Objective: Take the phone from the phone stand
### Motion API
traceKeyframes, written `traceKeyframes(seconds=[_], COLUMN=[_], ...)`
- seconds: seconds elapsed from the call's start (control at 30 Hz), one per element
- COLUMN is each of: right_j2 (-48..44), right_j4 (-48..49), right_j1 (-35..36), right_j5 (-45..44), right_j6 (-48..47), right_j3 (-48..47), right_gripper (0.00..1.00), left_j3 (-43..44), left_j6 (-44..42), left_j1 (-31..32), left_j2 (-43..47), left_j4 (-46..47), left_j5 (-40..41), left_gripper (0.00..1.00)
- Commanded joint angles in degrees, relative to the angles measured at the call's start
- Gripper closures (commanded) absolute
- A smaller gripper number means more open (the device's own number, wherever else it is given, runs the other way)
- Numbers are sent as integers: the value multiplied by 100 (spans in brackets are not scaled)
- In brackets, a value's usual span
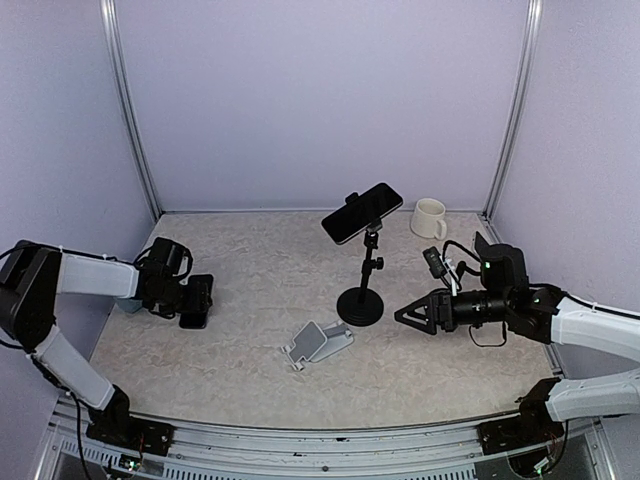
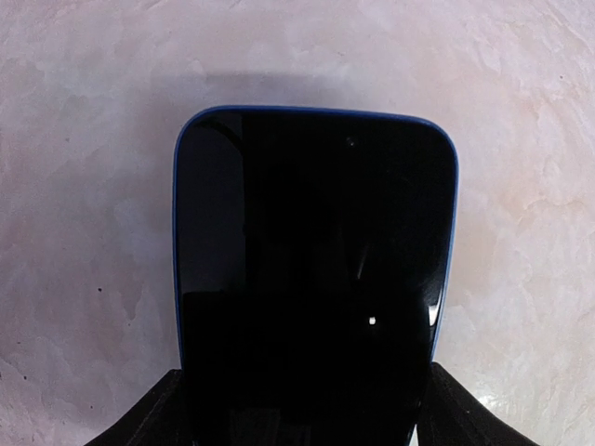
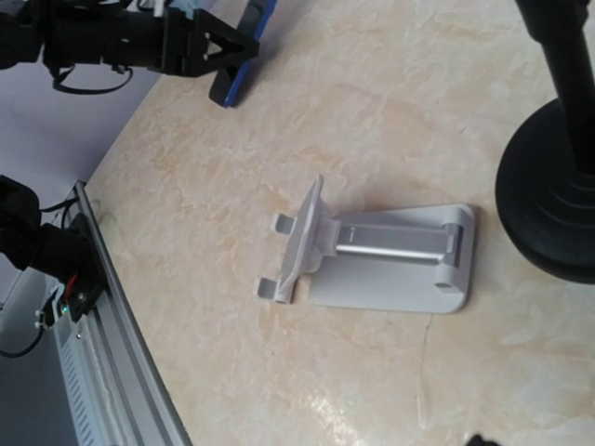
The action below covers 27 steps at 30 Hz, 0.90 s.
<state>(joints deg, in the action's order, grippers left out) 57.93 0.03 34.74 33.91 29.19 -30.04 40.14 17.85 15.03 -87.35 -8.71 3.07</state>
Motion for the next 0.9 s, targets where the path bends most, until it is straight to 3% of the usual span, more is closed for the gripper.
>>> traceKeyframes(seconds=[0.0, 0.37, 0.63, 0.87], right_j2=[14, 96, -30, -109], right_j4=[111, 60, -5, -88], right_j1=[68, 68, 68, 68], right_j5=[56, 59, 10, -23], right_j6=[-88, -132, -121, -161], right_j3=[16, -80, -57, -85], right_gripper=[22, 22, 21, 21], left_j3=[297, 498, 521, 569], left_j6=[-155, -207, -203, -422], left_j1=[-19, 170, 232, 746], left_j2=[-188, -508, -487, 161], left_j4=[31, -204, -263, -110], left_j5=[63, 479, 517, 259], left_gripper=[38, 24, 3, 1])
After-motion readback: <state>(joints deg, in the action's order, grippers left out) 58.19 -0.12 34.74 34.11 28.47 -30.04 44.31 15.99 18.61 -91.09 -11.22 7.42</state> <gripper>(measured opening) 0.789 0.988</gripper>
